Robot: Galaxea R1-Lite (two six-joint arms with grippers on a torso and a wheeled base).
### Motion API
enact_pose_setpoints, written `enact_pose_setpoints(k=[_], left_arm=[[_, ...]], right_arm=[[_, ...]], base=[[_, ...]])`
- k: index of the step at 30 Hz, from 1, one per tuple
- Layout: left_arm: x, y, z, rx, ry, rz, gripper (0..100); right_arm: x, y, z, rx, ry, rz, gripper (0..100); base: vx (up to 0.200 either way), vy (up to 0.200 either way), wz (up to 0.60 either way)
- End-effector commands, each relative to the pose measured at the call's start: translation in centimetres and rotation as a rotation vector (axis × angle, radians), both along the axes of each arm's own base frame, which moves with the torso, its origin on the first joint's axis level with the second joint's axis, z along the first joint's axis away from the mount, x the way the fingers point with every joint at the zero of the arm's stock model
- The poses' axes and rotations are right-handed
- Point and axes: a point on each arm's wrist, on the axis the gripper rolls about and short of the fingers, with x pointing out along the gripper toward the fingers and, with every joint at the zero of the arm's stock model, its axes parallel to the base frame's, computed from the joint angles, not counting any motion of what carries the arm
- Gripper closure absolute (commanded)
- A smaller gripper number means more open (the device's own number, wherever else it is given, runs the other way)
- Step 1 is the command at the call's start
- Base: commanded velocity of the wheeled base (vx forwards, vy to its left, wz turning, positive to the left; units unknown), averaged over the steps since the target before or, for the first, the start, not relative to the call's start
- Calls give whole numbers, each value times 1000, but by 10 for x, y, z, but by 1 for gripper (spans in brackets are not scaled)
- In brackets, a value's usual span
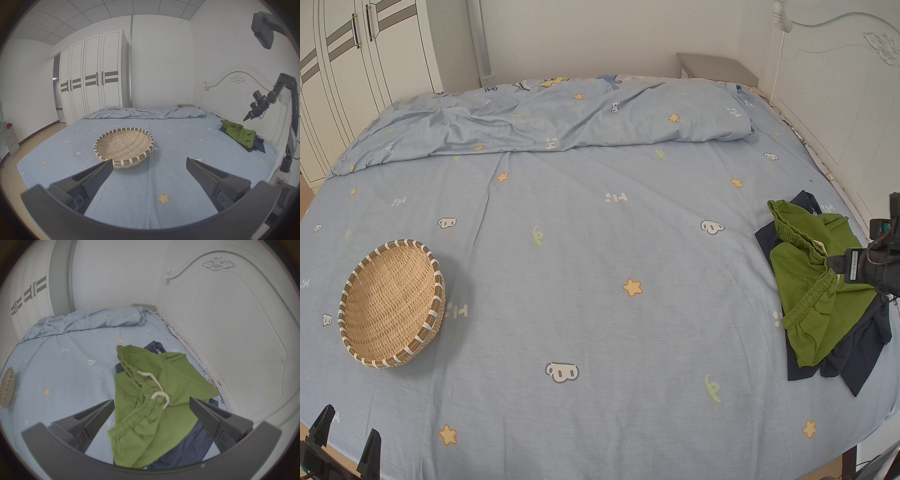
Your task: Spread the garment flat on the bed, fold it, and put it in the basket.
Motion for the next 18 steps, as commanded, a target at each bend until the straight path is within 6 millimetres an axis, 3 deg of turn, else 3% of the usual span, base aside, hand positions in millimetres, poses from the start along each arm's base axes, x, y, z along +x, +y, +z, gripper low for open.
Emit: enact_pose_setpoints(k=[1,9,18], left_arm=[[0,0,-5,0,0,-1,0],[0,0,-5,0,0,-1,0],[0,0,-5,0,0,-1,0]], right_arm=[[65,-13,-37,-25,67,-84,0],[86,-19,-43,-41,36,-123,0],[85,-14,-36,-40,6,-107,0]], base=[[0,0,0],[0,0,0],[0,0,0]])
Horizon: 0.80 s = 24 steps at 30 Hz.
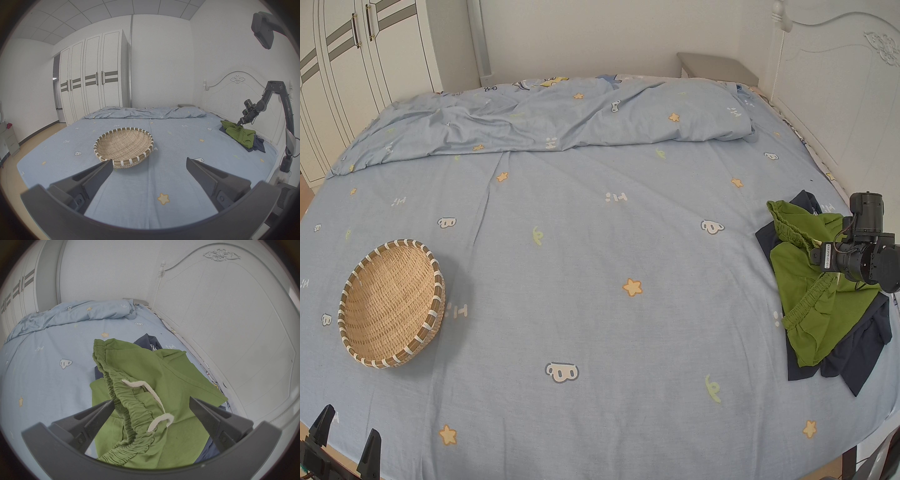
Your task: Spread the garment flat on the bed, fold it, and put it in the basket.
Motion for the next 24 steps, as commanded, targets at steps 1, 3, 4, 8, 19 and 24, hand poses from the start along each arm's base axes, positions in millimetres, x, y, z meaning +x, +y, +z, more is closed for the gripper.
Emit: enact_pose_setpoints(k=[1,3,4,8,19,24], left_arm=[[0,0,-5,0,0,0,0],[0,0,-5,0,0,0,0],[0,0,-5,0,0,0,0],[0,0,-5,0,0,0,0],[0,0,-5,0,0,0,0],[0,0,-5,0,0,0,0]], right_arm=[[0,1,5,0,-23,4,0],[-3,1,10,-1,-34,6,0],[-8,2,14,1,-45,10,0],[-15,4,13,7,-46,20,0],[-28,17,0,6,3,54,0],[-12,14,-13,6,38,38,0]], base=[[0,0,0],[0,0,0],[0,0,0],[0,0,0],[0,0,0],[0,0,0]])
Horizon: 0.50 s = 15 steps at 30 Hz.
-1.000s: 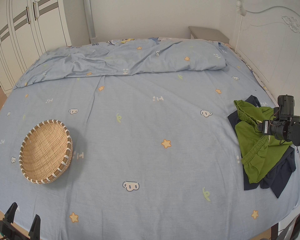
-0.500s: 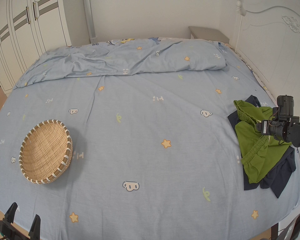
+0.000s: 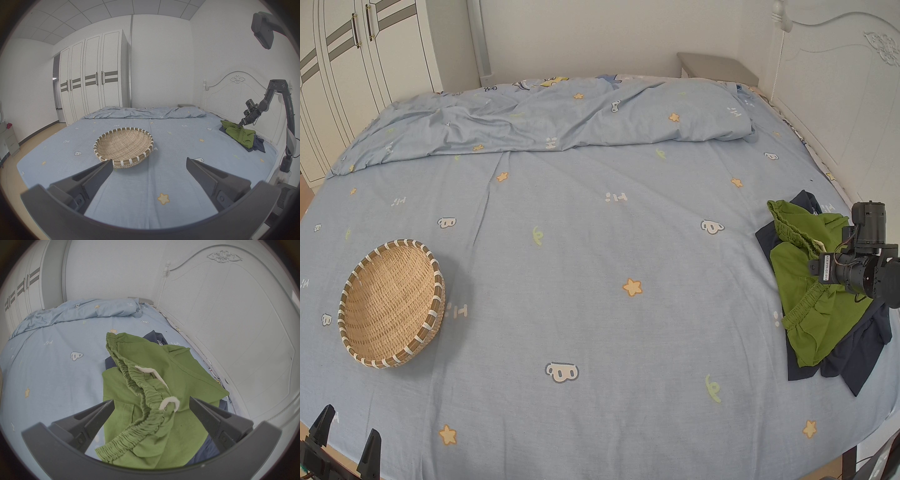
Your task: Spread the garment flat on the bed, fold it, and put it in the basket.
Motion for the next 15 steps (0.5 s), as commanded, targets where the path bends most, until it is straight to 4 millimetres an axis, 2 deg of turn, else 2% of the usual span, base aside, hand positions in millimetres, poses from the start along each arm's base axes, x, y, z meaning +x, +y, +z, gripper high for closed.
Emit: enact_pose_setpoints(k=[1,6,10,11,15], left_arm=[[0,0,-5,0,0,0,0],[0,0,-5,0,0,0,0],[0,0,-5,0,0,0,0],[0,0,-5,0,0,0,0],[0,0,-5,0,0,0,0]], right_arm=[[14,-4,-10,1,23,-16,0],[27,-14,-20,6,43,-47,0],[30,-15,-19,14,32,-53,0],[30,-15,-19,14,31,-55,100],[29,-14,-20,18,42,-42,100]], base=[[0,0,0],[0,0,0],[0,0,0],[0,0,0],[0,0,0]])
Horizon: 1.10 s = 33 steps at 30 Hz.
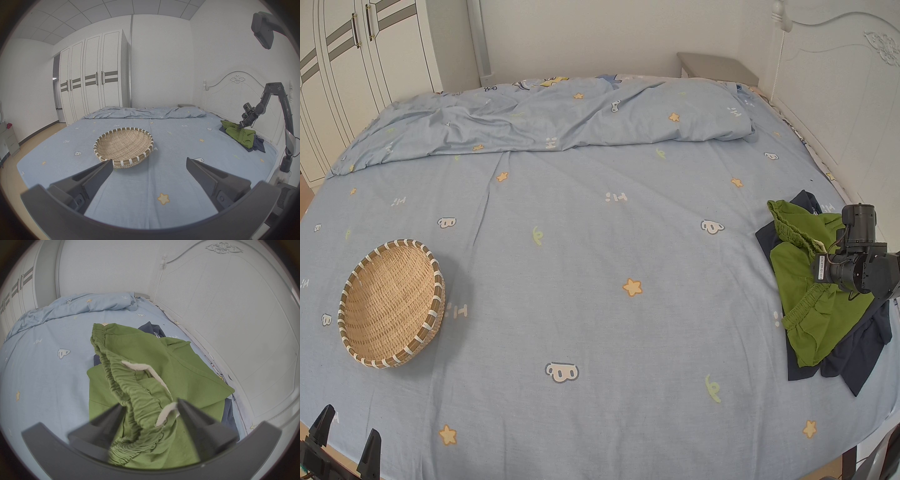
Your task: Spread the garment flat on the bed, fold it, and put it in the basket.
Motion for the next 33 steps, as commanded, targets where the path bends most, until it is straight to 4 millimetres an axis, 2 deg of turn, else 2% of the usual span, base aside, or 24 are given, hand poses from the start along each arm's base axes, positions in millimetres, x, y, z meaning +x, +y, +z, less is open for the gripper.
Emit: enact_pose_setpoints(k=[1,9,12,15,16,23,30,33], left_arm=[[0,0,-5,0,0,0,0],[0,0,-5,0,0,0,0],[0,0,-5,0,0,0,0],[0,0,-5,0,0,0,0],[0,0,-5,0,0,0,0],[0,0,-5,0,0,0,0],[0,0,-5,0,0,0,0],[0,0,-5,0,0,0,0]], right_arm=[[1,1,-2,1,9,4,100],[1,4,7,3,-8,17,100],[-9,7,31,22,-27,44,100],[-14,12,41,36,-28,61,100],[-29,26,64,95,-18,124,100],[-74,61,121,404,92,381,100],[-81,82,124,441,117,488,100],[-88,103,120,445,153,565,100]], base=[[0,0,0],[0,0,0],[0,0,0],[0,0,0],[0,0,0],[0,0,0],[0,0,0],[0,0,0]])
